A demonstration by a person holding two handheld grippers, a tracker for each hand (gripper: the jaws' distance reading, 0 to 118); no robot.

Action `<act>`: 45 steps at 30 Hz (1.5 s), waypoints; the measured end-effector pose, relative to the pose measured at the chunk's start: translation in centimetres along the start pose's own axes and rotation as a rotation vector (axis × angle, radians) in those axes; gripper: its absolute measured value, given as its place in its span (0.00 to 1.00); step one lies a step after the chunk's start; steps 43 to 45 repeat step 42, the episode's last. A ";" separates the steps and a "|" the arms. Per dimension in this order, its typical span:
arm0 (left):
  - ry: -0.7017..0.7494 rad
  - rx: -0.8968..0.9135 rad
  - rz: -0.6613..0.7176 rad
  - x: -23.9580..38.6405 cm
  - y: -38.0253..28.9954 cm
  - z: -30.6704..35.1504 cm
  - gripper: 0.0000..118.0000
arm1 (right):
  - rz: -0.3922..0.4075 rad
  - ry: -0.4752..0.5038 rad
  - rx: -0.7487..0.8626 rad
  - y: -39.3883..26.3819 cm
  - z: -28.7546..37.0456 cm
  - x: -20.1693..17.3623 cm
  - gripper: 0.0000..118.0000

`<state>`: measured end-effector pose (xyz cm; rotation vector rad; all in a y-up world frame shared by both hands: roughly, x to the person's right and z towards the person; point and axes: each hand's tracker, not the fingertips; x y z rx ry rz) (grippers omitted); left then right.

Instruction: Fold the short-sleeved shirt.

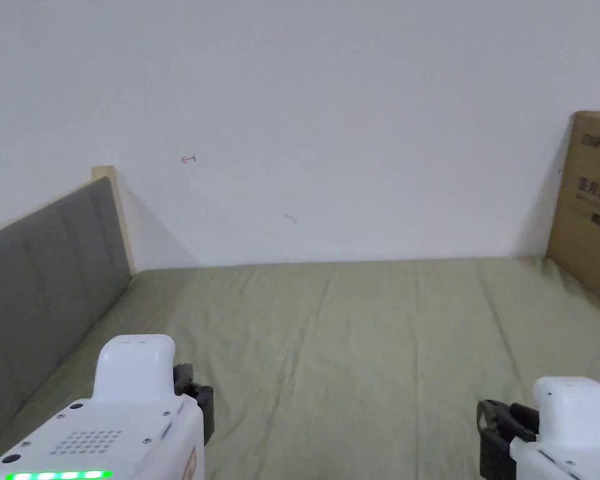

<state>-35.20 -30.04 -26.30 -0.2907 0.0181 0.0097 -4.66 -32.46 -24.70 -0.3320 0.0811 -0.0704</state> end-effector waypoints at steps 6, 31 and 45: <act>0.019 0.079 -0.005 2.2 1.1 2.5 0.34 | 0.048 -0.025 0.137 3.4 4.1 -2.2 0.65; 0.040 0.023 0.005 3.7 2.7 4.7 0.99 | 0.007 -0.073 0.148 5.4 3.7 -0.5 0.96; 0.077 0.080 -0.041 3.9 2.3 4.1 0.99 | 0.016 -0.056 0.137 5.1 3.1 -0.5 0.96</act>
